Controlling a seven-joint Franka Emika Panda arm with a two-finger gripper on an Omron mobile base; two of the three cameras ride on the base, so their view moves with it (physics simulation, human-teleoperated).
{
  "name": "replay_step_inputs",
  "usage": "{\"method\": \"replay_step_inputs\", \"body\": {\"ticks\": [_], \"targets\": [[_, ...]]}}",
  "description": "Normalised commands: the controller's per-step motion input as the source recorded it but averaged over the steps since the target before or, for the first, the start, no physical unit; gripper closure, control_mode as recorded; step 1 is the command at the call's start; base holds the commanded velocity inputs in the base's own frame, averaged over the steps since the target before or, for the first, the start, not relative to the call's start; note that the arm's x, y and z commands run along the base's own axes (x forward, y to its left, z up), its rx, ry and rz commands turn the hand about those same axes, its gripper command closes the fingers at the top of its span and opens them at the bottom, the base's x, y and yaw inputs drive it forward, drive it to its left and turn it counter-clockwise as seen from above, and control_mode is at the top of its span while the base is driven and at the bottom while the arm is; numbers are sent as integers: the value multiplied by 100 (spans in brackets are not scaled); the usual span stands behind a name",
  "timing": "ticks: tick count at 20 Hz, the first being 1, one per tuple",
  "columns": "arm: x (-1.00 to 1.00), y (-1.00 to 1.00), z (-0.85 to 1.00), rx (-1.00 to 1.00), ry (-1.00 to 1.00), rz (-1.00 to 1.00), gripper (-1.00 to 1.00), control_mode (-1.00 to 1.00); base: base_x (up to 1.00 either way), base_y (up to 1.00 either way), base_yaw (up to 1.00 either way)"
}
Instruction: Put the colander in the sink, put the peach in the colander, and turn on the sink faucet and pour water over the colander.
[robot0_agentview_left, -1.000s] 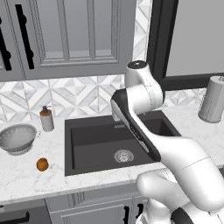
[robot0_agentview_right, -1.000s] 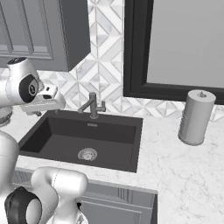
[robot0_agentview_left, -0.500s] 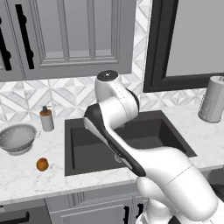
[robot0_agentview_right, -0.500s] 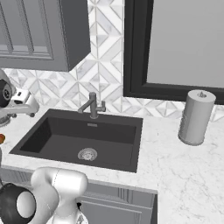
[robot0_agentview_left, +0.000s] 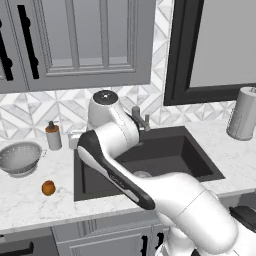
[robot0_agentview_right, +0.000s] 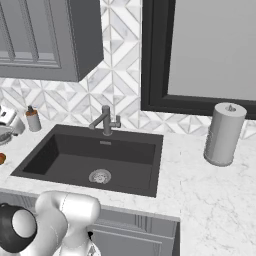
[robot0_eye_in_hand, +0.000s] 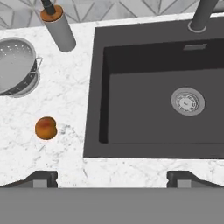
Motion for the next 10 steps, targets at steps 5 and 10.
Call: {"method": "replay_step_inputs", "body": {"ticks": [5, 10], "targets": [[32, 62, -26, 18, -1, -4, -100, -100, 0, 0, 0], [50, 62, -30, 15, 2, 0, -100, -100, 0, 0, 0]]}}
